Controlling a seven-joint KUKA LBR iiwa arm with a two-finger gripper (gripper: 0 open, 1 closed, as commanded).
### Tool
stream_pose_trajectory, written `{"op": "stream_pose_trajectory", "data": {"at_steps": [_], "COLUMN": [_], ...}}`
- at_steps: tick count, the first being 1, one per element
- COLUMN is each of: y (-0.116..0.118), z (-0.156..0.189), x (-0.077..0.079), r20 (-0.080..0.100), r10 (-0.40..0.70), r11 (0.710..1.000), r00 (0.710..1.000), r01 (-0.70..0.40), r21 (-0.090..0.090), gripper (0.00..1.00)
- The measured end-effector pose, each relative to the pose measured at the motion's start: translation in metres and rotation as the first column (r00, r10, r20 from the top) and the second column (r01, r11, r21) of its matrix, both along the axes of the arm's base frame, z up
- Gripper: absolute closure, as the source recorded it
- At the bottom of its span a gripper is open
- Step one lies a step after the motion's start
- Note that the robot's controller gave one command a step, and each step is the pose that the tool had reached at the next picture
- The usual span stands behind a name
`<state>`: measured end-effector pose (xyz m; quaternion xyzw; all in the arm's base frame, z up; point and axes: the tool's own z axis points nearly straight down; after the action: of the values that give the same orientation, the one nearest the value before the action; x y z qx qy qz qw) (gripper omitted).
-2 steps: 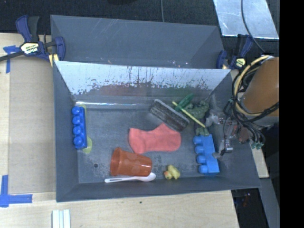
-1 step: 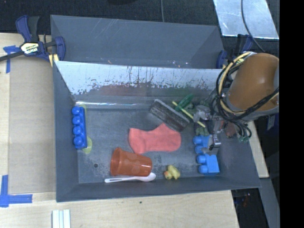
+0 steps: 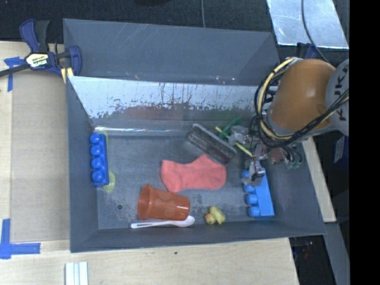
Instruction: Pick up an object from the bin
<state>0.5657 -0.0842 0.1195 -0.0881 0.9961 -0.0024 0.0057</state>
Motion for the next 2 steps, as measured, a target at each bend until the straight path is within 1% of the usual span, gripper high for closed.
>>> {"op": "stream_pose_trajectory", "data": {"at_steps": [1,2], "y": [0.041,0.07], "z": [-0.014,-0.038], "x": [0.016,0.003], "r20": [0.002,0.003], "r10": [-0.122,-0.337], "r11": [0.993,0.941], "r00": [0.993,0.941], "r01": [0.122,0.337], "r21": [0.0,0.007], "gripper": [0.0,0.0]}}
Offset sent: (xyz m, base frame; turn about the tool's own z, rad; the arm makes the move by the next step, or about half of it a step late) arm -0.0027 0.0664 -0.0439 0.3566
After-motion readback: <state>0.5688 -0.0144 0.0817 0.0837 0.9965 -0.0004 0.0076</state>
